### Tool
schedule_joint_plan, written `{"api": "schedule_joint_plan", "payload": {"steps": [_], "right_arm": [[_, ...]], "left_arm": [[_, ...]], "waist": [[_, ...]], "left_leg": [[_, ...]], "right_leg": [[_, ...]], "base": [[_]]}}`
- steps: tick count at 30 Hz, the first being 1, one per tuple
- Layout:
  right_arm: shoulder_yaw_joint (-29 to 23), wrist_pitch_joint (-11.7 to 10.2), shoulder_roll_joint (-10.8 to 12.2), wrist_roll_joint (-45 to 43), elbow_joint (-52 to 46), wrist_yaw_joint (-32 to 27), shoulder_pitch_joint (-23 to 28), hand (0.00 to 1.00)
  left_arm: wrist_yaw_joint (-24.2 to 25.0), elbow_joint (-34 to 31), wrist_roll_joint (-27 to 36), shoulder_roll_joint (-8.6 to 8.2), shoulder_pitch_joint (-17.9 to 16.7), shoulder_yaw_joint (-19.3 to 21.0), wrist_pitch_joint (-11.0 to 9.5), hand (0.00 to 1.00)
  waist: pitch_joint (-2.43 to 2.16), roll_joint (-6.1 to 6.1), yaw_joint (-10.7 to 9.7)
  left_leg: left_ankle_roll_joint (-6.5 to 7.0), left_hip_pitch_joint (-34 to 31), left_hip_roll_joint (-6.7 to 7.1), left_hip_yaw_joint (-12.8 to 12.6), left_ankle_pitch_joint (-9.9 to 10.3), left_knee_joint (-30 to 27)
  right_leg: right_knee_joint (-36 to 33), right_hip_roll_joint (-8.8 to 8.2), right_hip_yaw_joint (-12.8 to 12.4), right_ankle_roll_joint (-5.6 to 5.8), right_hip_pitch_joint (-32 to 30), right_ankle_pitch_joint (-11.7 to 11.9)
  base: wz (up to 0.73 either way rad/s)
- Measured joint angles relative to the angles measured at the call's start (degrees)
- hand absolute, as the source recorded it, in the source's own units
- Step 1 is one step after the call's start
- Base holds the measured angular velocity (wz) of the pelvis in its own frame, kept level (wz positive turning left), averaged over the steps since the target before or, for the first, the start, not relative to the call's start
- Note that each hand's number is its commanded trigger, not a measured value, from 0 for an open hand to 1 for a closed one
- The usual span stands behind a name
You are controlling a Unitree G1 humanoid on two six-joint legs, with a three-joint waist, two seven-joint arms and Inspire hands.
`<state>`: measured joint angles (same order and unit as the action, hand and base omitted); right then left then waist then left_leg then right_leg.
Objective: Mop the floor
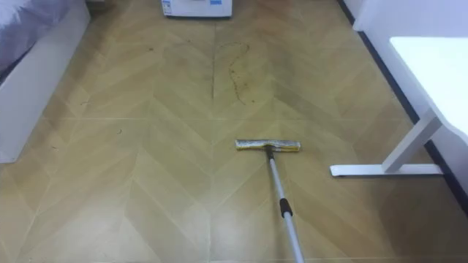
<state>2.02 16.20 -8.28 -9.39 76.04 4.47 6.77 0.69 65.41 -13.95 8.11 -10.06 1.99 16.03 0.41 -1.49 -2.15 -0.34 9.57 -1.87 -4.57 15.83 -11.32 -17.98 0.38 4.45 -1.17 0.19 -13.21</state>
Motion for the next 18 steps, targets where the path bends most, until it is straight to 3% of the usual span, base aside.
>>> {"api": "schedule_joint_plan", "payload": {"steps": [18], "right_arm": [[0.12,0.09,0.13,1.11,-0.39,0.52,-0.07,1.0]], "left_arm": [[-1.35,0.83,-0.18,-0.21,0.5,0.08,-0.1,0.0]], "waist": [[-0.73,0.73,-0.17]], "left_leg": [[0.05,-2.99,-0.06,-0.21,0.02,-0.62]], "right_leg": [[-0.71,-0.08,0.14,-0.16,-3.43,-0.07]], "base": [[0.0]]}}
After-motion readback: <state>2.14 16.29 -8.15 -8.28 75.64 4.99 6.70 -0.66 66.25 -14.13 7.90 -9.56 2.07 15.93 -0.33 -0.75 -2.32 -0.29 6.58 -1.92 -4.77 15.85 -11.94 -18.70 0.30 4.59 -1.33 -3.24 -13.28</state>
